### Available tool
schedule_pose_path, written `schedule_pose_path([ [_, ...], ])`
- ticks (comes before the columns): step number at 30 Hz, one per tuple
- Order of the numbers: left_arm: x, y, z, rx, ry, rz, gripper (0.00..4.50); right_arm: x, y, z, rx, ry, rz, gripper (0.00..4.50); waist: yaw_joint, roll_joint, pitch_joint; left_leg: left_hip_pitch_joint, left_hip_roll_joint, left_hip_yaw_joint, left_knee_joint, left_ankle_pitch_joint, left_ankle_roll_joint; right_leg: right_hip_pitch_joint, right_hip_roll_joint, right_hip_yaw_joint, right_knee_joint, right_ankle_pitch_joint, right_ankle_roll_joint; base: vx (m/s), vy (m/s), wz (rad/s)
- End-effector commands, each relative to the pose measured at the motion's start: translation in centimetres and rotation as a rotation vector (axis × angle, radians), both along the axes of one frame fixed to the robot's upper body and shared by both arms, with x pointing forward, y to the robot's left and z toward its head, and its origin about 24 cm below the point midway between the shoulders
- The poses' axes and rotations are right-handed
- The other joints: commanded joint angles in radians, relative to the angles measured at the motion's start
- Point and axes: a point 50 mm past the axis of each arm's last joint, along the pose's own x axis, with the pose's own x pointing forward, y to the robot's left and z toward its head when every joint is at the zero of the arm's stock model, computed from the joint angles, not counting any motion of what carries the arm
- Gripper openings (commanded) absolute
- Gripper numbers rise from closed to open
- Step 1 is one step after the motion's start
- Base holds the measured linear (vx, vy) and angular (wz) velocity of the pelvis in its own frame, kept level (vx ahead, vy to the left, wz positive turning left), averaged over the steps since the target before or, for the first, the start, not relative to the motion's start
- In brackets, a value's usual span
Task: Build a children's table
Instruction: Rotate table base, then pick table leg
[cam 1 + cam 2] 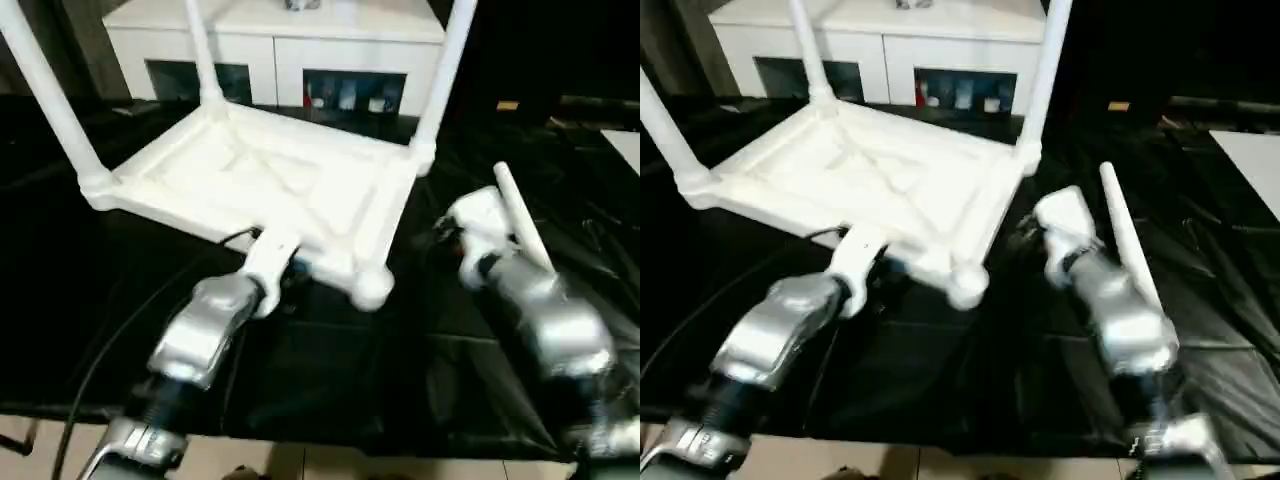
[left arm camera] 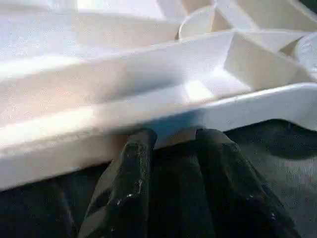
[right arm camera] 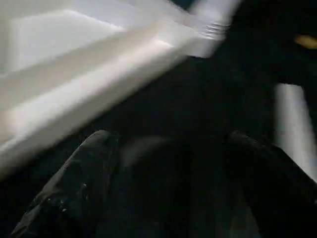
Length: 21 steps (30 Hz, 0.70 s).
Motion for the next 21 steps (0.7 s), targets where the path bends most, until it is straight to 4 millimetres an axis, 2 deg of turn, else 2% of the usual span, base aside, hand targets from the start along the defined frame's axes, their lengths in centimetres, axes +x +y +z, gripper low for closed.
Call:
schedule_pose_path([
  [1,0.1,-0.1,0.7,0.015,-0.043,-0.024,1.77,0.0,-1.6,-0.1,0.004,0.063,-0.080,4.16,-0.001,0.001,-0.074,0.018,0.045,-0.026,-0.064,-0.122,0.034,0.054,-0.056,0.039,-0.057,-0.093,-0.223,0.000,0.000,0.00],
  [2,-0.2,-0.2,1.1,-0.009,-0.056,-0.069,1.77,0.1,-2.9,0.5,-0.008,0.103,-0.138,4.20,-0.004,-0.001,-0.074,0.018,0.044,-0.026,-0.063,-0.115,0.038,0.054,-0.055,0.038,-0.056,-0.088,-0.230,0.000,0.000,0.00],
  [3,-0.2,-0.2,1.1,-0.009,-0.056,-0.069,1.77,0.1,-2.9,0.5,-0.008,0.103,-0.138,4.30,-0.004,0.000,-0.075,0.018,0.045,-0.027,-0.062,-0.109,0.039,0.055,-0.056,0.038,-0.053,-0.083,-0.237,0.000,0.000,0.00],
  [6,-1.0,-0.1,2.3,-0.066,-0.084,-0.185,1.77,0.1,-5.4,1.3,-0.029,0.198,-0.240,4.41,-0.005,-0.007,-0.073,0.018,0.047,-0.024,-0.061,-0.105,0.046,0.055,-0.058,0.037,-0.054,-0.093,-0.257,0.000,0.000,0.00],
  [8,-2.5,-0.1,3.7,-0.115,-0.096,-0.351,1.77,-0.2,-6.9,0.9,-0.003,0.326,-0.280,4.41,-0.006,-0.006,-0.070,0.016,0.049,-0.025,-0.063,-0.118,0.042,0.056,-0.059,0.036,-0.053,-0.119,-0.262,0.000,0.000,0.00],
  [9,-2.5,-0.1,3.7,-0.115,-0.096,-0.351,1.77,-0.2,-6.9,0.9,-0.003,0.326,-0.280,4.41,-0.006,-0.005,-0.070,0.020,0.050,-0.024,-0.061,-0.122,0.038,0.053,-0.060,0.036,-0.053,-0.121,-0.265,0.000,0.000,0.00],
  [11,-2.8,-0.1,3.8,-0.122,-0.088,-0.375,1.77,-0.3,-7.1,0.7,0.004,0.344,-0.288,4.41,-0.007,-0.005,-0.066,0.019,0.047,-0.020,-0.061,-0.134,0.035,0.050,-0.057,0.038,-0.056,-0.134,-0.261,0.000,0.000,0.00],
  [12,-3.7,-0.2,4.7,-0.142,-0.074,-0.463,1.77,-0.6,-7.6,-0.3,0.051,0.410,-0.298,4.41,-0.006,-0.007,-0.068,0.022,0.049,-0.022,-0.060,-0.147,0.028,0.051,-0.062,0.038,-0.055,-0.166,-0.258,0.000,0.000,0.00],
  [13,-3.7,-0.2,4.7,-0.142,-0.074,-0.463,1.77,-0.6,-7.6,-0.3,0.051,0.410,-0.298,4.41,-0.006,-0.007,-0.068,0.022,0.049,-0.022,-0.060,-0.147,0.028,0.051,-0.062,0.038,-0.055,-0.166,-0.258,0.000,0.000,0.00],
  [14,-4.2,-0.3,5.2,-0.149,-0.062,-0.518,1.77,-0.9,-8.0,-1.1,0.101,0.456,-0.318,4.41,-0.007,-0.009,-0.066,0.021,0.049,-0.021,-0.060,-0.154,0.019,0.049,-0.059,0.038,-0.057,-0.180,-0.257,0.000,0.000,0.00],
  [15,-4.2,-0.3,5.2,-0.149,-0.062,-0.518,1.77,-0.9,-8.0,-1.1,0.101,0.456,-0.318,4.41,-0.005,-0.007,-0.066,0.023,0.049,-0.021,-0.060,-0.155,0.015,0.048,-0.060,0.039,-0.056,-0.182,-0.258,0.000,0.000,0.00],
  [18,-4.8,-0.6,5.9,-0.151,-0.051,-0.588,1.77,-1.6,-8.4,-3.2,0.246,0.546,-0.369,4.41,-0.008,-0.007,-0.063,0.022,0.046,-0.021,-0.060,-0.180,0.002,0.047,-0.057,0.038,-0.060,-0.218,-0.248,0.000,0.000,0.00],
  [20,-4.9,-0.6,6.1,-0.151,-0.052,-0.598,1.77,-1.8,-8.8,-3.5,0.257,0.549,-0.403,4.41,-0.009,-0.008,-0.062,0.022,0.045,-0.021,-0.060,-0.199,-0.010,0.044,-0.056,0.038,-0.062,-0.252,-0.237,0.000,0.000,0.00],
  [21,-5.0,-0.7,6.3,-0.155,-0.051,-0.608,1.77,-1.9,-8.9,-3.7,0.279,0.562,-0.410,4.26,-0.009,-0.009,-0.063,0.023,0.045,-0.022,-0.060,-0.202,-0.012,0.044,-0.055,0.038,-0.062,-0.258,-0.233,0.000,0.000,0.00],
])
